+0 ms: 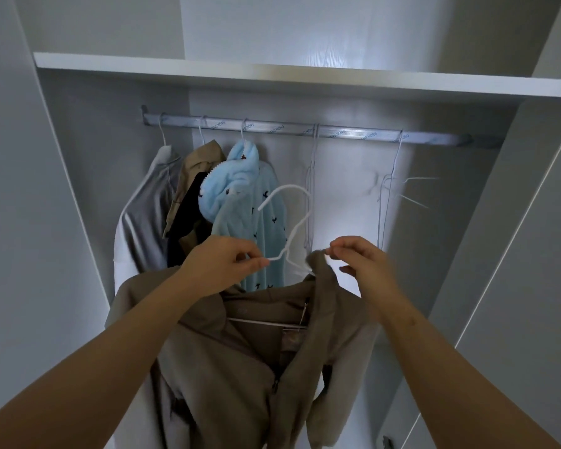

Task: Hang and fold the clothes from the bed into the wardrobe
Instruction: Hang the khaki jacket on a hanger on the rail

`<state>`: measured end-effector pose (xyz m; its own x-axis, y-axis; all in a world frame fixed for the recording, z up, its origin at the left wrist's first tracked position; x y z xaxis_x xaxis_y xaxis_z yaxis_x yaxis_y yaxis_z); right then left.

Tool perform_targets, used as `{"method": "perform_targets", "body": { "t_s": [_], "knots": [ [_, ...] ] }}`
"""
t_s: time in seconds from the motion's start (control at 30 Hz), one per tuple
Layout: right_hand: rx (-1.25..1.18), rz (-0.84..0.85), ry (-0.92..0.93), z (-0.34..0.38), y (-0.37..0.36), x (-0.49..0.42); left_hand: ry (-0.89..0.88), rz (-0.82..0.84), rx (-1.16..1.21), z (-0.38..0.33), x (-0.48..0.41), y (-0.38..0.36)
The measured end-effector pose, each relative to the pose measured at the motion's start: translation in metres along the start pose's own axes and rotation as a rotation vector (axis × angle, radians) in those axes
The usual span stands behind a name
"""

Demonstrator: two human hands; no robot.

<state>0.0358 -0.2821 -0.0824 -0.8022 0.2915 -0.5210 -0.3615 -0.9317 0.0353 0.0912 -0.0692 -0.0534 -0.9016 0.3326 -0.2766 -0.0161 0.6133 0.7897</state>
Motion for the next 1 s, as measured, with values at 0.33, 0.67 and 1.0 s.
{"method": "perform_targets", "body": {
  "t_s": [0.33, 0.67, 1.0],
  "knots": [
    [0.429, 0.092, -0.147, -0.031, 0.001, 0.010, 0.022, 0.009, 0.203, -0.001, -0.003, 0.012],
    [0.456, -0.048, -0.128, -0.036, 0.029, 0.014, 0.513, 0.342, -0.203, 0.071, -0.007, -0.025],
    [0.513, 0.059, -0.085, -0.034, 0.015, 0.019, 0.289, -0.031, 0.958, 0.015, -0.026, 0.013]
  ]
}}
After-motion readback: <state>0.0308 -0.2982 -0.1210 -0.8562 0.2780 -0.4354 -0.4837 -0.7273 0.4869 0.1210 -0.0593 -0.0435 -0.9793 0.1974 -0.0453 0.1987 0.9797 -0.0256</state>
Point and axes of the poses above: each hand's wrist, its own x-axis away from the middle knuckle, its own y-axis out of the back of the hand, z = x × y, the point moved 10 cm from there along -x, towards the middle knuckle, and after that the axes turned 15 degrees about y, right-handed, at the moved point
